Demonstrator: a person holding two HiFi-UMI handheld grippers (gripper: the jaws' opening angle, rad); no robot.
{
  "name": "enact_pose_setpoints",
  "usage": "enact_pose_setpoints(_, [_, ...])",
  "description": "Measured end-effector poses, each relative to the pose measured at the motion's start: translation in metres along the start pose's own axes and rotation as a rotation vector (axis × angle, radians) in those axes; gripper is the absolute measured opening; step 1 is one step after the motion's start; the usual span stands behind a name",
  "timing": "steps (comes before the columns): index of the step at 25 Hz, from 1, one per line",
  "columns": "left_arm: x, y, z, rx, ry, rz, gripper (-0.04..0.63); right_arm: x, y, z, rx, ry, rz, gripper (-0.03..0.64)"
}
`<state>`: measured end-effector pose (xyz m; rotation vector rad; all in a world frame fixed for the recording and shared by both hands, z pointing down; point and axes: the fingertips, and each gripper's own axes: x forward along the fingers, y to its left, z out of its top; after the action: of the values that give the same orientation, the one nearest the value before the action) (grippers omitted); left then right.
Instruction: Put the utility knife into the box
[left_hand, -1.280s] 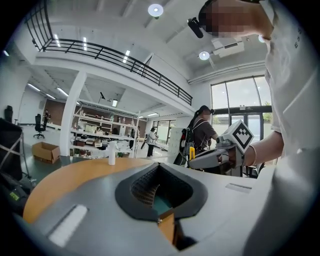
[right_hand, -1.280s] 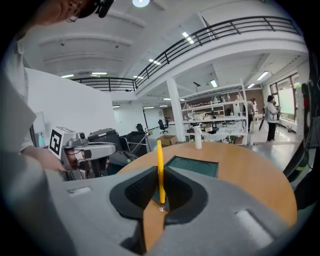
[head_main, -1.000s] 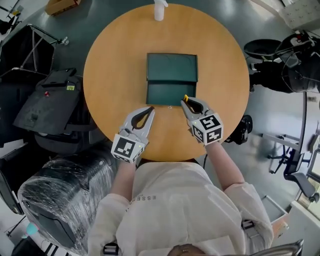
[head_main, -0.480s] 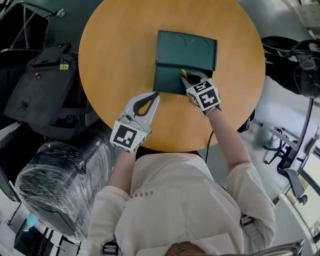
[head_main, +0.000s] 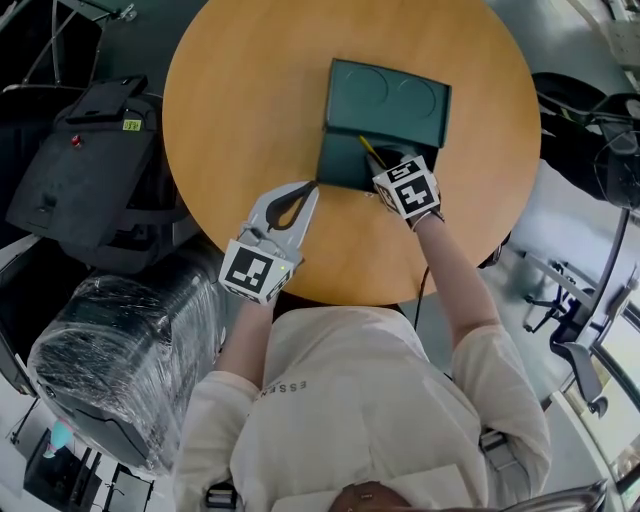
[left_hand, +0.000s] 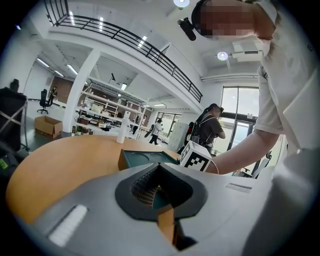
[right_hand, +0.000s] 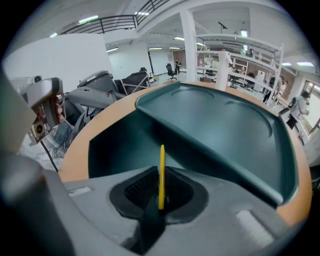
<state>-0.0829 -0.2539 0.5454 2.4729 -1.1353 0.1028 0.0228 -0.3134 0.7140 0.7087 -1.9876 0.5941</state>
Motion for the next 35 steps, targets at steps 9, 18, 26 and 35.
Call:
enact_pose_setpoints(9, [0.007, -0.012, 0.011, 0.026, -0.001, -0.026, 0.008, -0.058, 0.012, 0.032, 0.069, -0.225, 0.056, 0.132])
enact_pose_setpoints(18, [0.013, -0.044, 0.058, 0.116, -0.094, -0.040, 0.008, -0.202, -0.004, 0.049, 0.230, -0.692, -0.075, 0.059])
enact_pose_setpoints(26, [0.001, -0.096, 0.083, 0.172, -0.150, -0.030, 0.008, -0.269, 0.018, 0.023, 0.226, -0.820, -0.118, -0.008])
enact_pose_setpoints(35, [-0.019, -0.144, 0.081, 0.236, -0.192, -0.025, 0.008, -0.312, 0.043, 0.010, 0.080, -0.912, -0.159, -0.008])
